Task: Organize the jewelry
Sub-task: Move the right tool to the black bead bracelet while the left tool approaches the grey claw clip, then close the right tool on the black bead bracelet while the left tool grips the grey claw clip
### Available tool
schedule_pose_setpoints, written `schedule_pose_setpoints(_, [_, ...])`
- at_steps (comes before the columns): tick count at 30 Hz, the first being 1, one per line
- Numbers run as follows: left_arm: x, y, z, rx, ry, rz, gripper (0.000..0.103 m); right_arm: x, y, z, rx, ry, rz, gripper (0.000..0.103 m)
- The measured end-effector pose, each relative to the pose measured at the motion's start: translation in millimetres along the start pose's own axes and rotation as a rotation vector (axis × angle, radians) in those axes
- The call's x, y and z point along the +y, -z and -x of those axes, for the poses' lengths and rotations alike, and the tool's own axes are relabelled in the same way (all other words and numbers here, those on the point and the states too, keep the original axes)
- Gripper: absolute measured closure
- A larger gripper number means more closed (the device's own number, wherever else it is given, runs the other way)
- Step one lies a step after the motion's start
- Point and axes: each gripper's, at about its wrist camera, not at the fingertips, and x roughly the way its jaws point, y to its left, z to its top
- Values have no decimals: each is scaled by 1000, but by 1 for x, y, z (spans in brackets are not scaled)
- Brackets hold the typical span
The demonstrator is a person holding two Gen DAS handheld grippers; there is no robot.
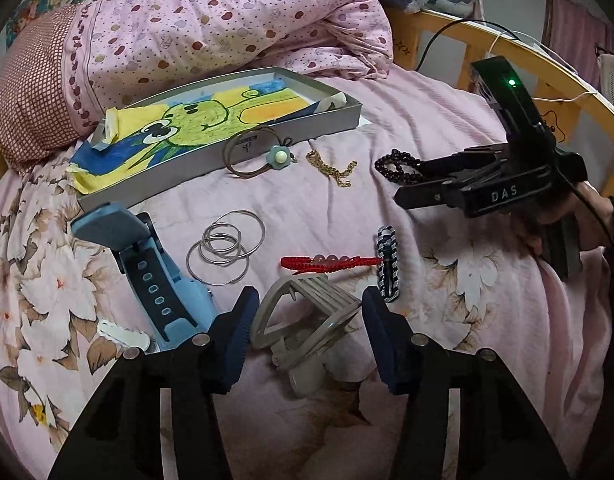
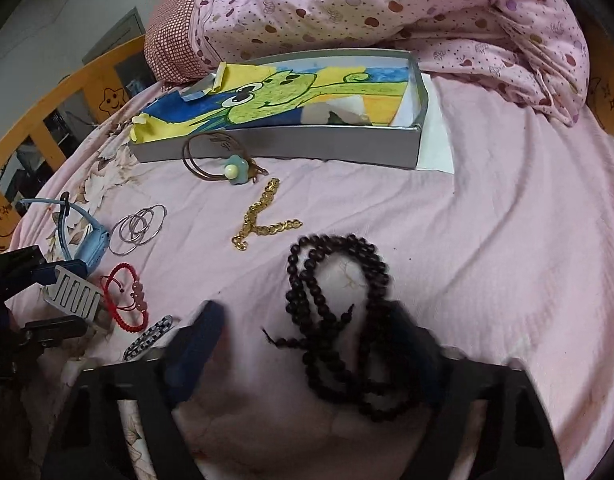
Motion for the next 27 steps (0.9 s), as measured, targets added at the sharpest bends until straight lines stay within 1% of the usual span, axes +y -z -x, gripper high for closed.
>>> schedule_pose_setpoints(1, [-1, 0, 1, 0, -4, 4, 57, 1, 0, 0, 1, 4, -1, 48])
schedule_pose_setpoints(2, [-1, -1, 1, 1, -9, 10, 58, 3, 1, 0, 1, 15, -1, 54])
schedule_pose_setpoints(3, [-2, -1, 1, 1, -11, 15, 59, 4, 1, 0, 0, 22, 0, 57])
schedule_pose_setpoints(5, [-3, -1, 2, -3, -18, 26, 62, 9, 3, 0, 3, 36, 3, 70])
schedule_pose_setpoints(6, [-4, -1, 3, -6, -21, 31, 65, 11, 4, 1, 5, 36, 0, 73])
schedule_pose_setpoints(7, [-4, -1, 4, -9, -23, 39, 68, 14, 5, 2, 8, 31, -2, 79])
schedule_pose_setpoints(9, [-6, -2, 6, -10, -24, 55, 73, 22, 7, 4, 18, 19, 1, 80])
schedule_pose_setpoints(11, [-8, -1, 8, -6, -22, 68, 74, 32, 10, 5, 28, 5, 4, 81])
schedule_pose_setpoints(13, [-10, 1, 11, -3, -16, 81, 80, 41, 13, 9, 32, -11, -4, 83])
schedule_pose_setpoints(14, [-11, 1, 12, -3, -15, 88, 80, 46, 13, 13, 23, -16, -6, 84])
schedule_pose_setpoints(18, [-10, 1, 22, -13, 2, 127, 80, 61, 12, 28, -27, -27, -12, 86])
schedule_pose_setpoints(21, [-9, -4, 31, -36, 4, 142, 80, 71, 6, 42, -83, -26, 21, 87])
schedule_pose_setpoints(27, [0, -27, 52, -97, 10, 168, 80, 75, -17, 59, -166, -32, 35, 87])
